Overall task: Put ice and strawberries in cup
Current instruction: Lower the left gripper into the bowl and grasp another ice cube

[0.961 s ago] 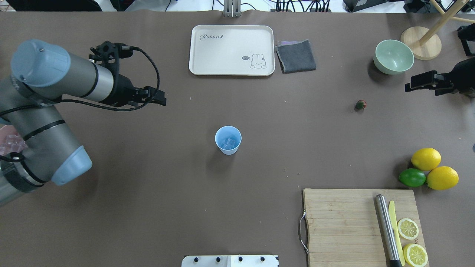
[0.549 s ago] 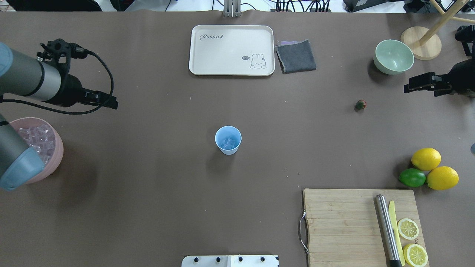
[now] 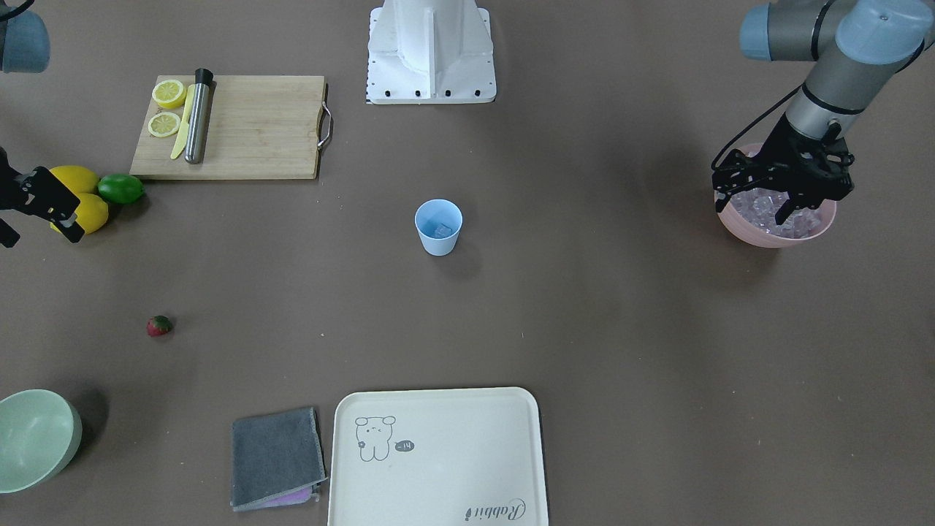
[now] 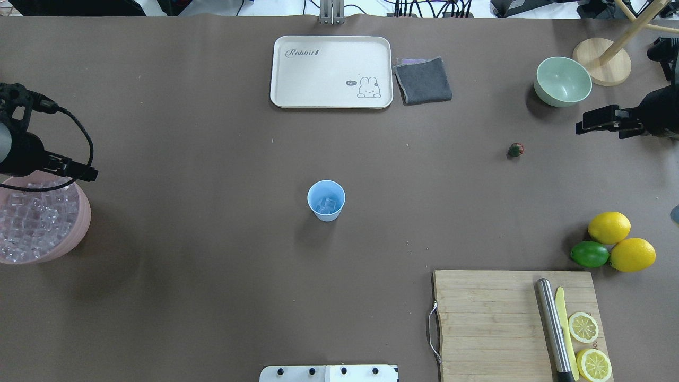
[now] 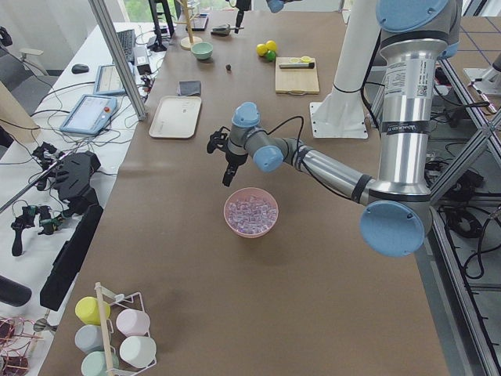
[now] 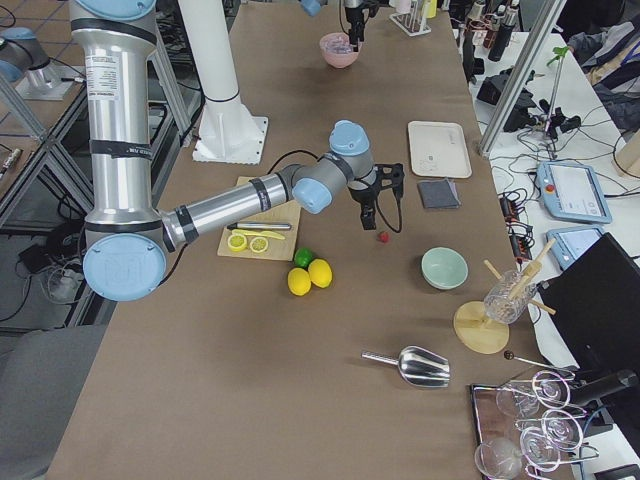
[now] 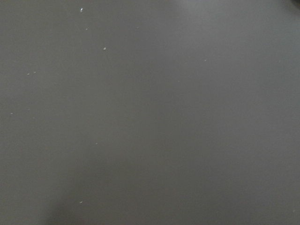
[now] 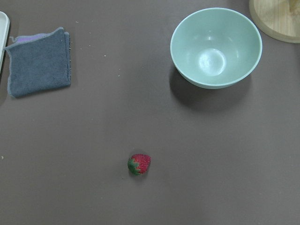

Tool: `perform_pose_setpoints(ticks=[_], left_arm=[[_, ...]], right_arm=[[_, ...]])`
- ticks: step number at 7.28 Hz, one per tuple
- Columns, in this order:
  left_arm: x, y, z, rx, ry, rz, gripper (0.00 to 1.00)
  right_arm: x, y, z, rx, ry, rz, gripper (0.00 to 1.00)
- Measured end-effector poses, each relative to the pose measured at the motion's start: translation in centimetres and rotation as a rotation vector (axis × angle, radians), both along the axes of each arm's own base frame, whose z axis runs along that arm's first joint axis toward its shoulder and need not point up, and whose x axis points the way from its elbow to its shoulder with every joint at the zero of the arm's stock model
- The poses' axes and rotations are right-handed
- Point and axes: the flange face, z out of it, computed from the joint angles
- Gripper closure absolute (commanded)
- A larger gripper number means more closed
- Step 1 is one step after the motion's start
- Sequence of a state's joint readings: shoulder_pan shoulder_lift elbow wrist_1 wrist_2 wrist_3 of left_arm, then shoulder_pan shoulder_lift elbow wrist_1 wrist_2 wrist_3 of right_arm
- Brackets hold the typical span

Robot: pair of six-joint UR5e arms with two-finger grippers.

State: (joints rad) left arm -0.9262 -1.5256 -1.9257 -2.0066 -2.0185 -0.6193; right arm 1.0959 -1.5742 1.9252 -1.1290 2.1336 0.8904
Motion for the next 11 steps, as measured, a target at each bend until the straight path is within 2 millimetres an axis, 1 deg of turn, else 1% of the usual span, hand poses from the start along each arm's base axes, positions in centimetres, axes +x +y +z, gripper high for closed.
perform_pose_setpoints(ticks=[1, 2, 4, 5, 6, 9, 11], left_arm=[[-0.9, 1.1, 2.5, 0.005, -0.002, 0.005, 0.03], [-1.8, 2.4, 4.2, 0.011, 0.008, 0.008, 0.04], [-2.9, 4.3, 5.7, 0.019, 0.042, 0.025, 0.3], [-3.1, 5.1, 6.2, 0.019, 0.063, 0.045, 0.36], [-3.0, 5.7, 6.6, 0.018, 0.075, 0.063, 0.36], [-1.9, 6.1, 8.7, 0.015, 0.09, 0.097, 0.37], [-1.8, 6.8, 8.8, -0.004, 0.122, 0.134, 0.37]], right_arm=[[-0.1, 0.0, 0.0, -0.001, 0.001, -0.001, 0.0], [-0.1, 0.1, 0.1, -0.001, 0.002, -0.001, 0.0], [-0.2, 0.1, 0.1, 0.001, 0.005, -0.001, 0.0], [-0.3, 0.1, 0.1, 0.001, 0.007, -0.001, 0.0], [-0.3, 0.1, 0.1, 0.002, 0.007, -0.001, 0.0], [-0.6, 0.2, 0.2, 0.006, 0.012, -0.002, 0.0], [-0.8, 0.2, 0.2, 0.007, 0.015, -0.002, 0.0]])
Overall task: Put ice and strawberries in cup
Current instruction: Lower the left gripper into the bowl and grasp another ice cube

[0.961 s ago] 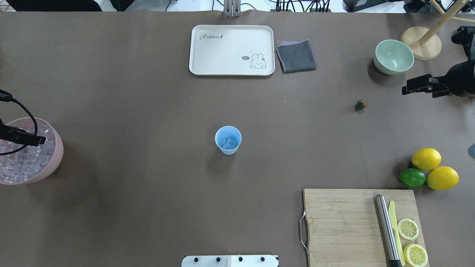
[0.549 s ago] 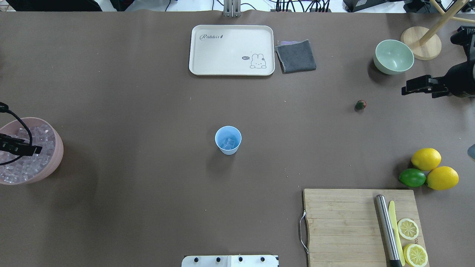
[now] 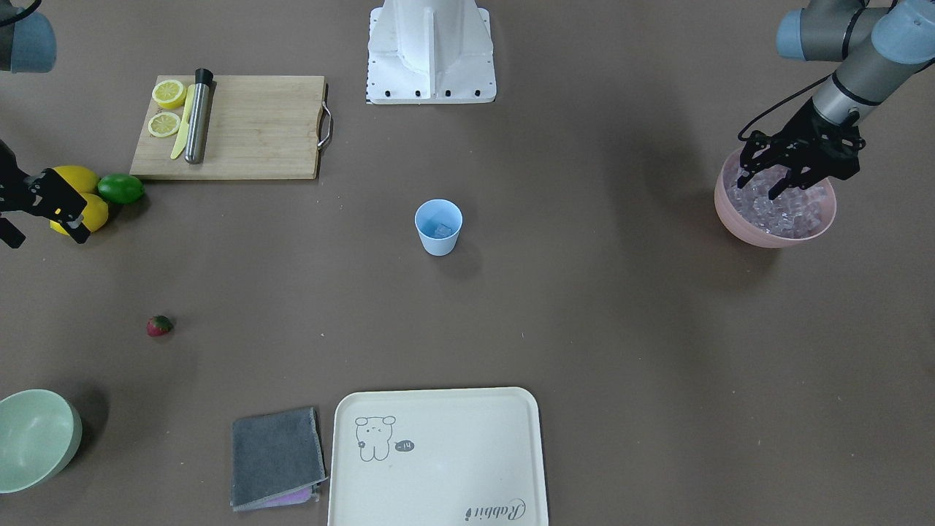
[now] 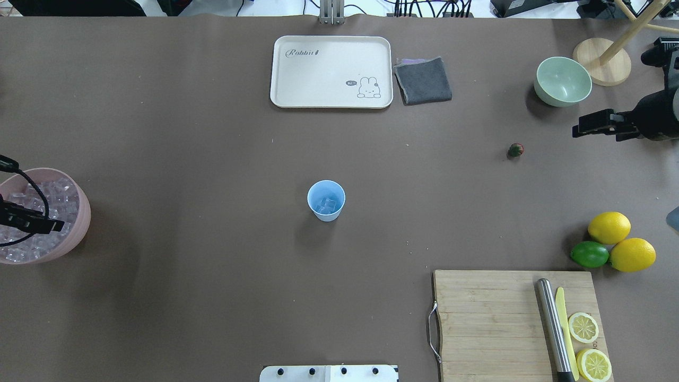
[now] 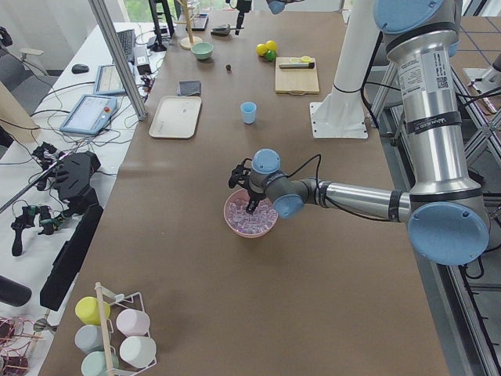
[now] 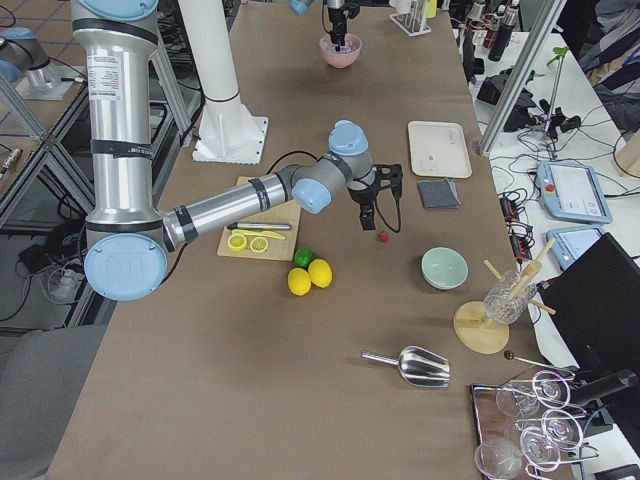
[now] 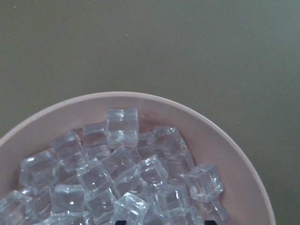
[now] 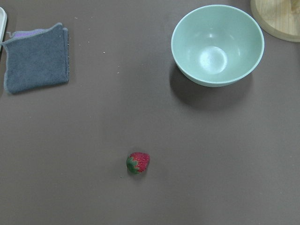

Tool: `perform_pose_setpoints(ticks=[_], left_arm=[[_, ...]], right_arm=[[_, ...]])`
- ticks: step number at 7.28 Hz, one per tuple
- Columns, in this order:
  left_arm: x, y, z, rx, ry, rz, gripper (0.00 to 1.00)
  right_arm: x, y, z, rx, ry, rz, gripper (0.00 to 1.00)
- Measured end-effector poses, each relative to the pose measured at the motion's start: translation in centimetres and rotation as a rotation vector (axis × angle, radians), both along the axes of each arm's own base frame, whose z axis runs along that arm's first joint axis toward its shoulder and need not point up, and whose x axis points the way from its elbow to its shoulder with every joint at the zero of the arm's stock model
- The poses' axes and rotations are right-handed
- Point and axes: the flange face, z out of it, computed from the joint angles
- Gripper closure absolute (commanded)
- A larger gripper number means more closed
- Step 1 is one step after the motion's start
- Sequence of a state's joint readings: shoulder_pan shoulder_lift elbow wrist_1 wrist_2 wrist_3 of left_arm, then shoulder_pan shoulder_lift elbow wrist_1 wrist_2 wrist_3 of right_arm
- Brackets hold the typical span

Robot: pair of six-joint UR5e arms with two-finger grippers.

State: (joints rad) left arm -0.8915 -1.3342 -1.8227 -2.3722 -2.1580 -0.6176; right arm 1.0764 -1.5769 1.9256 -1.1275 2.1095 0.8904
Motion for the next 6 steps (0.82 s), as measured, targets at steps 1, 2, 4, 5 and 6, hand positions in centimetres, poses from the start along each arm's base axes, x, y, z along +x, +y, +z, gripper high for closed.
perform_pose_setpoints(ticks=[1, 2, 4, 5, 6], left_arm=[[0.0, 0.3, 0.0, -0.002, 0.012, 0.011, 0.37], [-0.1, 0.5, 0.1, -0.005, 0.021, 0.021, 0.37], [-0.4, 1.1, 0.5, -0.013, 0.029, 0.034, 0.39], [-0.4, 1.3, 0.7, -0.013, 0.031, 0.038, 0.4], [-0.3, 1.4, 0.7, -0.012, 0.032, 0.041, 0.41]], right_arm=[[0.0, 0.0, 0.0, 0.001, 0.001, 0.0, 0.0], [-0.1, 0.0, 0.0, 0.001, 0.001, -0.001, 0.0], [-0.2, 0.1, 0.0, 0.001, 0.001, -0.002, 0.0], [-0.3, 0.1, 0.0, 0.002, 0.0, -0.003, 0.0], [-0.4, 0.1, 0.0, 0.003, -0.001, -0.003, 0.0]])
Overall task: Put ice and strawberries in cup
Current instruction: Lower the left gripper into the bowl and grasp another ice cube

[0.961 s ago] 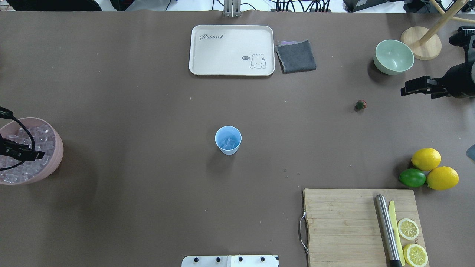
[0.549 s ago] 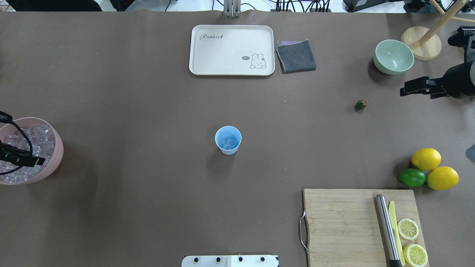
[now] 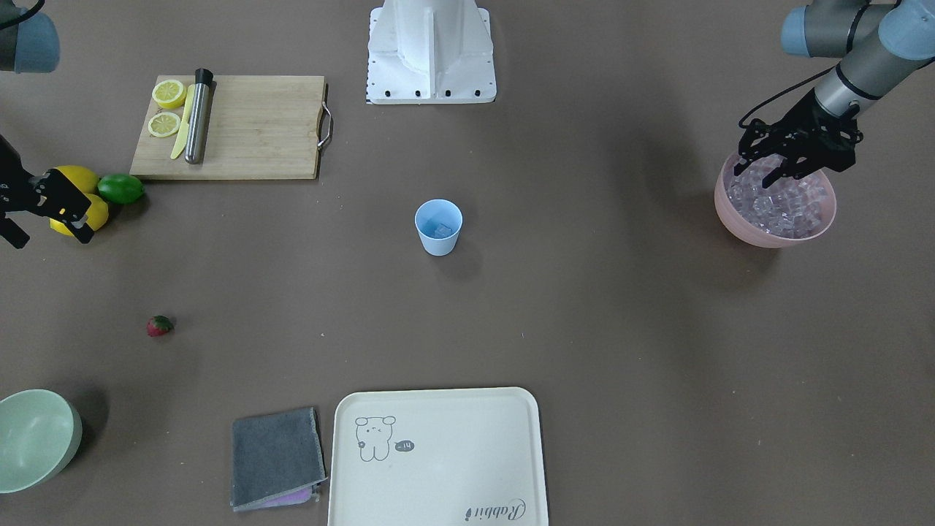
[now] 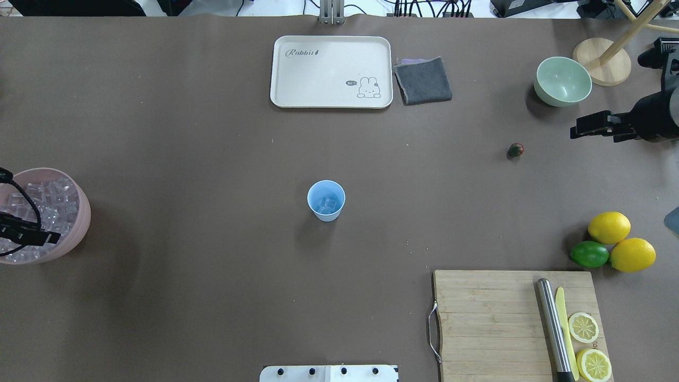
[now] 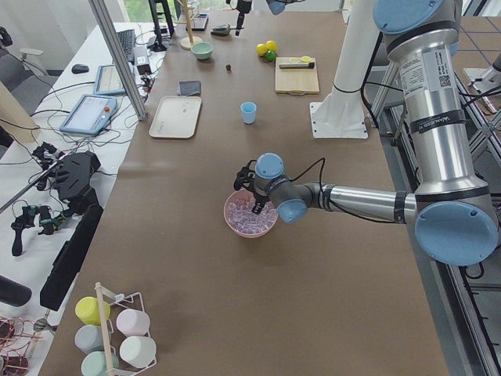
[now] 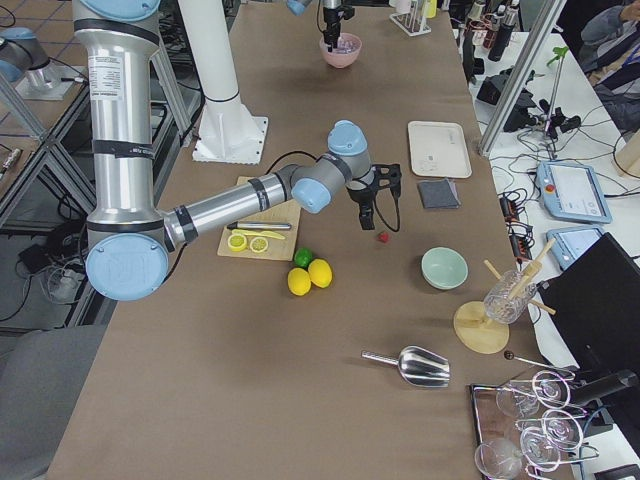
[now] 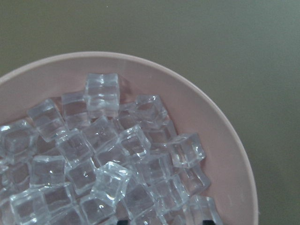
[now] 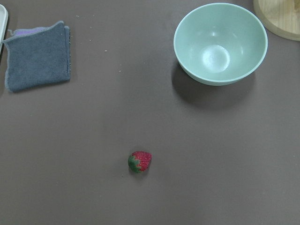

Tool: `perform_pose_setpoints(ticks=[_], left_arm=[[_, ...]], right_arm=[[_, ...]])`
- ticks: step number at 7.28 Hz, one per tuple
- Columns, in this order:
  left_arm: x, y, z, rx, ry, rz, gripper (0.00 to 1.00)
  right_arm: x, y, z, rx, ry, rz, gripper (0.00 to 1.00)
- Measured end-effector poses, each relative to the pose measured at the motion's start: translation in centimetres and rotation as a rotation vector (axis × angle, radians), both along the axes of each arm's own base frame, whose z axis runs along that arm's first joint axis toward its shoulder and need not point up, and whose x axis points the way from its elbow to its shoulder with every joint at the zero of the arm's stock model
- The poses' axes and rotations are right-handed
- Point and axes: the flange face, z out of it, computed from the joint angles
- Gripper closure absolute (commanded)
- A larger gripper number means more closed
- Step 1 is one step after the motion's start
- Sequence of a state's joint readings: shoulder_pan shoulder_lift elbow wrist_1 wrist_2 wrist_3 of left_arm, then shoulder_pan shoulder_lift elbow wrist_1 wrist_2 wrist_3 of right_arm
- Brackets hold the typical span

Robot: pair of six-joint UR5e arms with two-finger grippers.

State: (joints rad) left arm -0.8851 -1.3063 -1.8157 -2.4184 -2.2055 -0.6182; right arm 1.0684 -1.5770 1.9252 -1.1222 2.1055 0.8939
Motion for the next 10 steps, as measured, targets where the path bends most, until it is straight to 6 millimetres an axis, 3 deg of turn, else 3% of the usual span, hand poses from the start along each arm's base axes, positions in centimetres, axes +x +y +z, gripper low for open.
perform_pose_setpoints(ticks=[3, 5, 10], left_arm=[[0.38, 0.1, 0.33, -0.003, -0.002, 0.009, 0.42], [0.48, 0.05, 0.65, -0.006, -0.005, 0.01, 0.5], [0.5, 0.11, 0.6, -0.006, -0.004, 0.012, 1.0]], right_arm=[[-0.03, 0.01, -0.01, 0.001, 0.0, 0.0, 0.0], [-0.04, -0.01, 0.04, 0.0, 0.0, 0.0, 0.0], [-0.04, -0.02, 0.07, -0.001, 0.001, 0.0, 0.0]])
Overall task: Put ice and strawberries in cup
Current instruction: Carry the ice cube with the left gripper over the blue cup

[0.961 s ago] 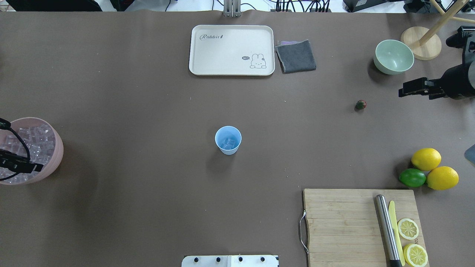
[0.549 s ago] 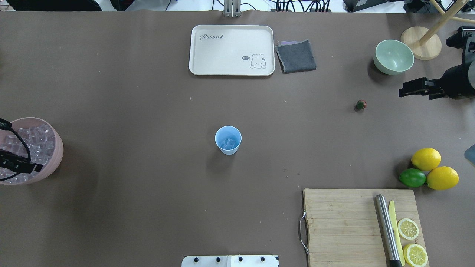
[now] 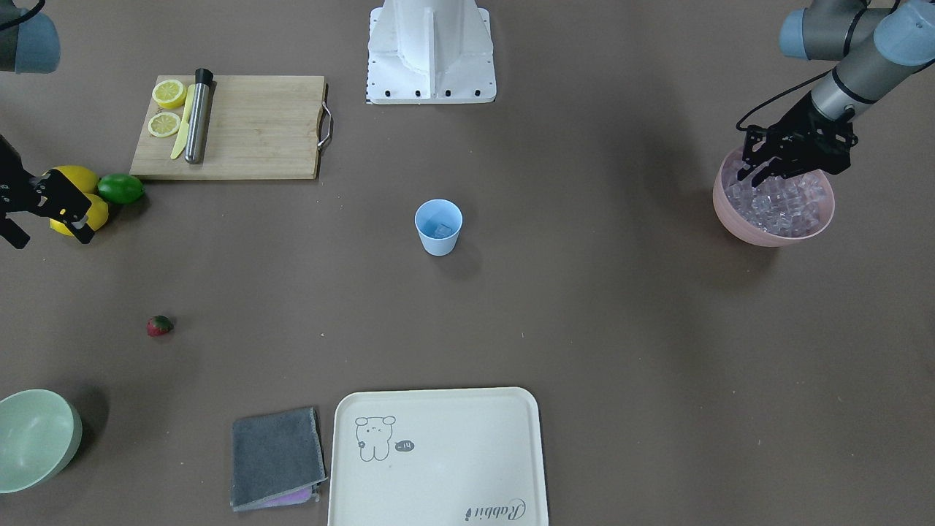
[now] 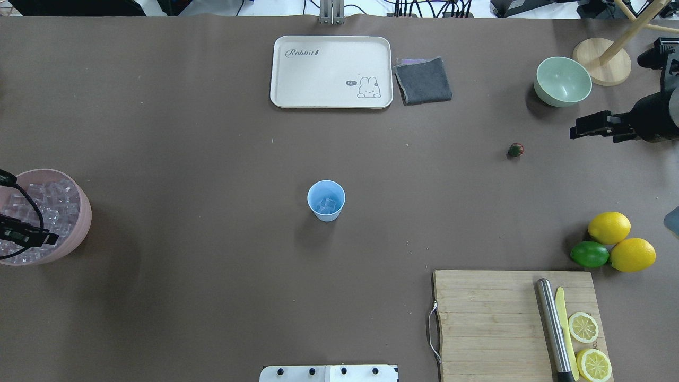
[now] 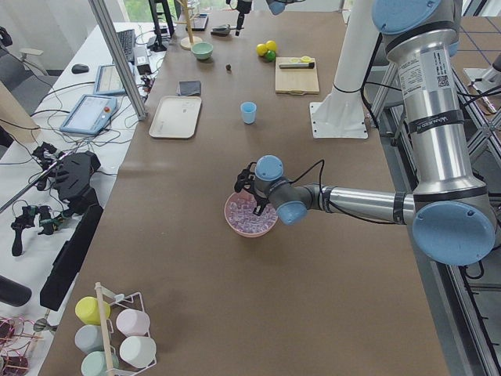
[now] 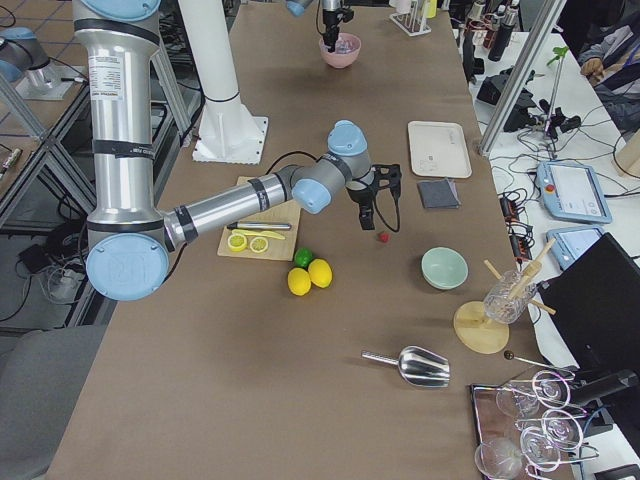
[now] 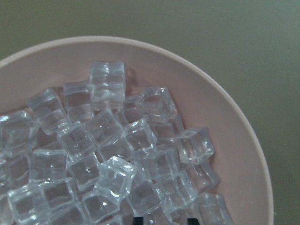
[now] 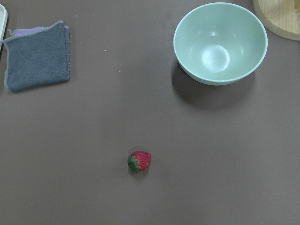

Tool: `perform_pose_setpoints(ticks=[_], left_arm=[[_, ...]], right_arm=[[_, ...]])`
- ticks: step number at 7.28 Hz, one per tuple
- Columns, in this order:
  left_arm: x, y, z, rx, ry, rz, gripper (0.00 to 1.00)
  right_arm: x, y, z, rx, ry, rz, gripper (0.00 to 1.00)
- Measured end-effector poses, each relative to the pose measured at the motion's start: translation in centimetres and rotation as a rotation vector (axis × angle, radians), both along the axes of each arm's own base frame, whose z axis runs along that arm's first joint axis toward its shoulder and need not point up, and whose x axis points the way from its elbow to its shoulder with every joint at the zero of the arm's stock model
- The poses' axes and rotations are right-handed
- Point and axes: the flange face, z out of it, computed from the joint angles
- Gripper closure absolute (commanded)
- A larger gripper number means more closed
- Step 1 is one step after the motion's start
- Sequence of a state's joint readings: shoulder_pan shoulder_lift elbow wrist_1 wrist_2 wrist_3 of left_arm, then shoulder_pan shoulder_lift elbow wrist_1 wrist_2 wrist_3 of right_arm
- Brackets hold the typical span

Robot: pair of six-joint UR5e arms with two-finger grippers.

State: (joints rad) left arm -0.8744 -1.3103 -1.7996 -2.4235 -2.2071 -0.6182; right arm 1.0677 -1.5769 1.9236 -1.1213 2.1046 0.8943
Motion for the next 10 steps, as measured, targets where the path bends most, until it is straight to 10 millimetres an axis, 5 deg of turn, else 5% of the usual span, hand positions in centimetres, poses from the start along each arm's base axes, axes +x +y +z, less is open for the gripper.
perform_pose_setpoints(ticks=[5, 7, 10], left_arm=[[0.0, -0.9, -1.9, -0.012, 0.069, 0.037, 1.0], [-1.8, -5.4, -5.6, -0.024, 0.138, 0.004, 1.0], [-1.4, -13.4, -14.6, -0.06, 0.168, -0.057, 1.0]], right_arm=[[-0.1, 0.0, -0.2, -0.002, -0.004, 0.001, 0.0], [-0.2, 0.0, -0.2, -0.003, -0.006, 0.001, 0.0], [-0.3, 0.1, -0.2, -0.006, -0.007, 0.001, 0.0]])
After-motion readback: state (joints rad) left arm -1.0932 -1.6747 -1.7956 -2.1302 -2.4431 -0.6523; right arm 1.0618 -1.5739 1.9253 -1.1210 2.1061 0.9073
